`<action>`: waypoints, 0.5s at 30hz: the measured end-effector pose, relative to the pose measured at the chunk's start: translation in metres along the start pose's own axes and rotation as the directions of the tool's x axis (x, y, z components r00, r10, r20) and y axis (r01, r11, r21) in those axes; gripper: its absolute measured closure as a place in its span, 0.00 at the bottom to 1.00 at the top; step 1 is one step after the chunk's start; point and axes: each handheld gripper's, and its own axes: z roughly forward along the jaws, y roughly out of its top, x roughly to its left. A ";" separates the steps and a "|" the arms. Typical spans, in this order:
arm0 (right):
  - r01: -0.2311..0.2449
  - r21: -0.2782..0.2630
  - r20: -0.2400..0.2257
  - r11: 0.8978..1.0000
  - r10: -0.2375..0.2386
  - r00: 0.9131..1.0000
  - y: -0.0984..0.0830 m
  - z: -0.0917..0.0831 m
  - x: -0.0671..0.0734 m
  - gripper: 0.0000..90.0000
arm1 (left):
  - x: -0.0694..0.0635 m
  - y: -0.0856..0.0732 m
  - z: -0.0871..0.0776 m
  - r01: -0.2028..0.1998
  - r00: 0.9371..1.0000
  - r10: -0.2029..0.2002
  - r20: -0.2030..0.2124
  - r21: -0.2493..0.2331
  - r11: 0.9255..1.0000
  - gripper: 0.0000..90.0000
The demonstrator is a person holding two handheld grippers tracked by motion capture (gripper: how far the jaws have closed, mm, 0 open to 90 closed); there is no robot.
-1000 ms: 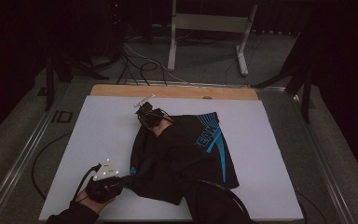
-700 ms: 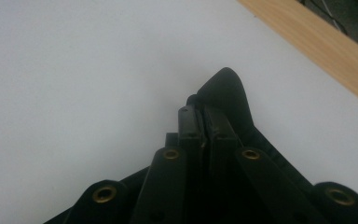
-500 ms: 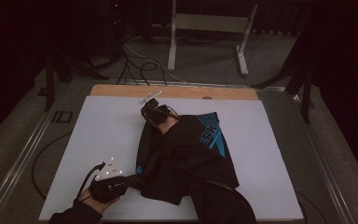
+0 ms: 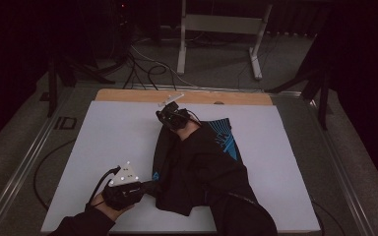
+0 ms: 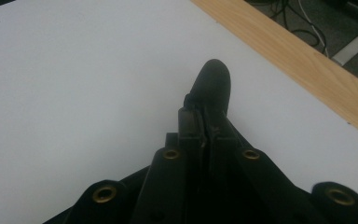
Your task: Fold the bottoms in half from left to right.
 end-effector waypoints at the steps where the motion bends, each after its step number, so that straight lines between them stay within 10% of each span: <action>1: -0.001 -0.003 0.001 1.000 0.001 1.000 0.000 -0.002 -0.001 0.97 | -0.001 0.002 0.000 -0.002 1.000 0.002 0.006 -0.002 1.000 0.96; 15: -0.022 -0.033 0.035 0.999 0.023 0.999 -0.008 -0.033 -0.018 0.97 | -0.012 0.021 0.010 -0.047 0.998 0.047 0.046 -0.003 0.999 0.96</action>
